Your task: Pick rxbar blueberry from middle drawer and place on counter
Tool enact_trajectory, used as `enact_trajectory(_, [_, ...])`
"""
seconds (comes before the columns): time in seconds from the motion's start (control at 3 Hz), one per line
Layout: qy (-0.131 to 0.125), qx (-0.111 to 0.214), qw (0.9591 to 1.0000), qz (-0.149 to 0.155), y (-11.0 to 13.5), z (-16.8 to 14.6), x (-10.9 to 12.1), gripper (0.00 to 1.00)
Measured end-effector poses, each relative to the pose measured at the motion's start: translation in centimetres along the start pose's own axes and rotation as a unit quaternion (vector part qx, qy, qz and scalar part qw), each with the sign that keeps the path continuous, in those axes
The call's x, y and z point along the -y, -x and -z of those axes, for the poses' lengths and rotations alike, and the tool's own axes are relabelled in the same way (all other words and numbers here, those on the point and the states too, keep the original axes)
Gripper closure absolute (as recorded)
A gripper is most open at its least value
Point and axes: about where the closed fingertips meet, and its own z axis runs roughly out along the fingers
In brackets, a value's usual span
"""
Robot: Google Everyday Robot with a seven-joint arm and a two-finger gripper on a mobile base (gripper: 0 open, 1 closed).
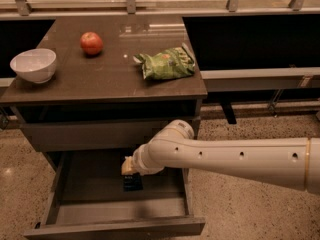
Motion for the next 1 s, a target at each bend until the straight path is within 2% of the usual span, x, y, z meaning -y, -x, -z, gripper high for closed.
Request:
enact_trajectory(0.33, [-0.005,-0.007,0.9992,0.040,-2.2,3.5,1.7,1.00])
enact_trajectory(0.67, [0.009,-0.001,0.9947,0.102,-5.5,8.9,4.6,1.00])
enact_trajectory(1.0, [0.026,0.044,0.9870,0.152,-7.0,11.9,6.1,1.00])
